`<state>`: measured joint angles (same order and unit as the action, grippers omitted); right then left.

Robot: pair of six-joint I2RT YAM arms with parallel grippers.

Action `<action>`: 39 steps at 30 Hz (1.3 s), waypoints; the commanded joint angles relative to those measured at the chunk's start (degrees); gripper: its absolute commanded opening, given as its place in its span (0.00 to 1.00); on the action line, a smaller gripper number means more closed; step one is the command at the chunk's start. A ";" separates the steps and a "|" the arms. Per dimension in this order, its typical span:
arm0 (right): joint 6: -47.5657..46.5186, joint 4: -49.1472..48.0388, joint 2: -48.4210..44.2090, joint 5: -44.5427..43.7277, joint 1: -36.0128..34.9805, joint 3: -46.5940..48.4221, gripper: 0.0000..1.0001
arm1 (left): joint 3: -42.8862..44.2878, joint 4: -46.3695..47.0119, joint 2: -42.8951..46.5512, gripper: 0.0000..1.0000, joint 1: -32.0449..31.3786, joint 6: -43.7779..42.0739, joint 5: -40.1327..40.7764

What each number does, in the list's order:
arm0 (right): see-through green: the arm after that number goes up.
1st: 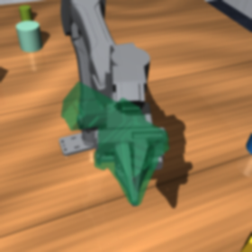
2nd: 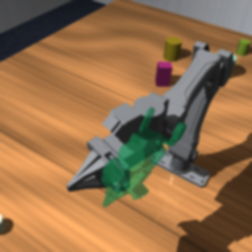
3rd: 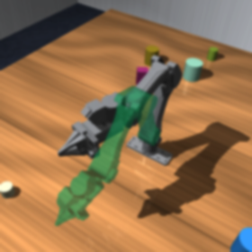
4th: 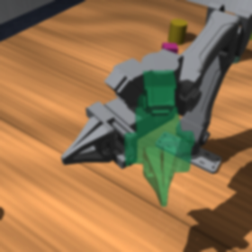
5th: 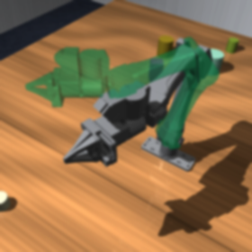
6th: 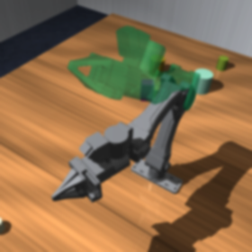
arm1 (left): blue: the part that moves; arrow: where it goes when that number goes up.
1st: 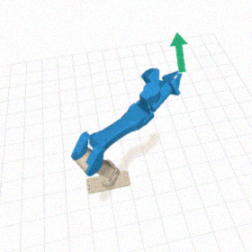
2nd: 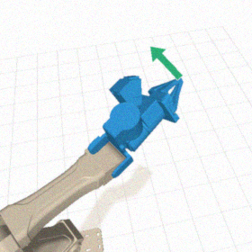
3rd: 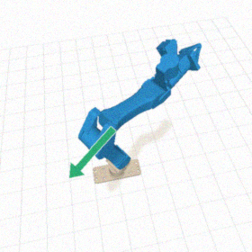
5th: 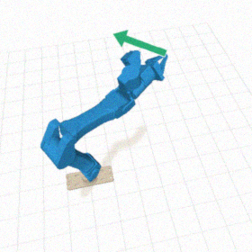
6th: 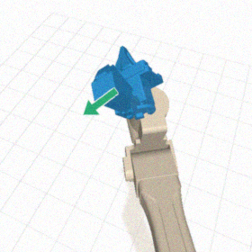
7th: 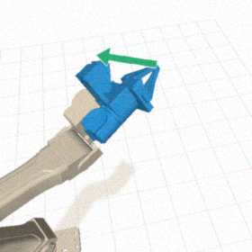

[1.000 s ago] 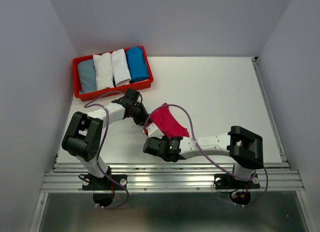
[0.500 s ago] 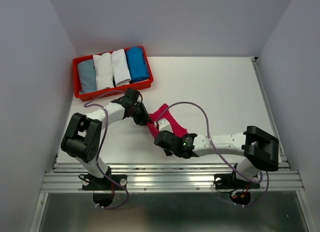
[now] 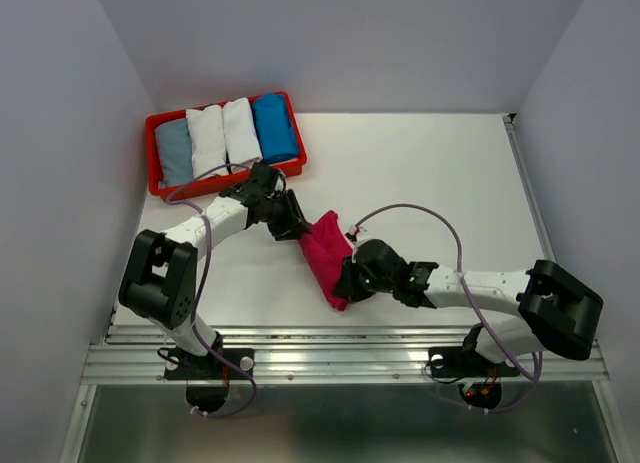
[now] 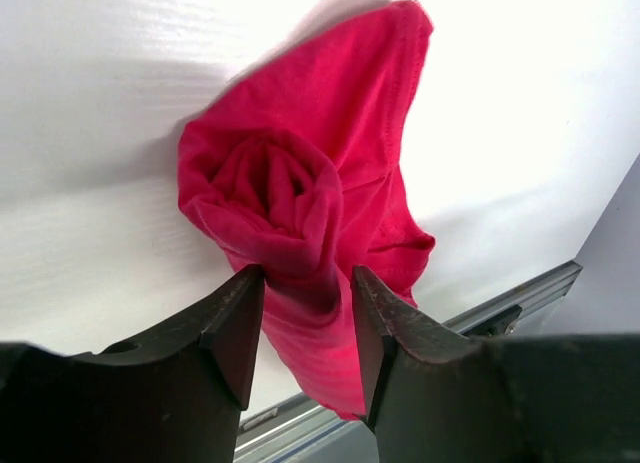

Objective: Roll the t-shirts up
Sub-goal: Roll the T-shirt to the center of the board.

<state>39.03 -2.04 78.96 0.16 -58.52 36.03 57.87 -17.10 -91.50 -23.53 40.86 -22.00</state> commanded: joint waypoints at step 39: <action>21.35 -31.27 -2.23 27.17 19.06 -21.09 0.01 | 9.02 3.65 -8.07 0.00 -8.11 -6.58 -2.96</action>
<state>59.33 -30.06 77.69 26.11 -40.47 15.94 63.79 -15.16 -98.72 -31.51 35.94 -24.27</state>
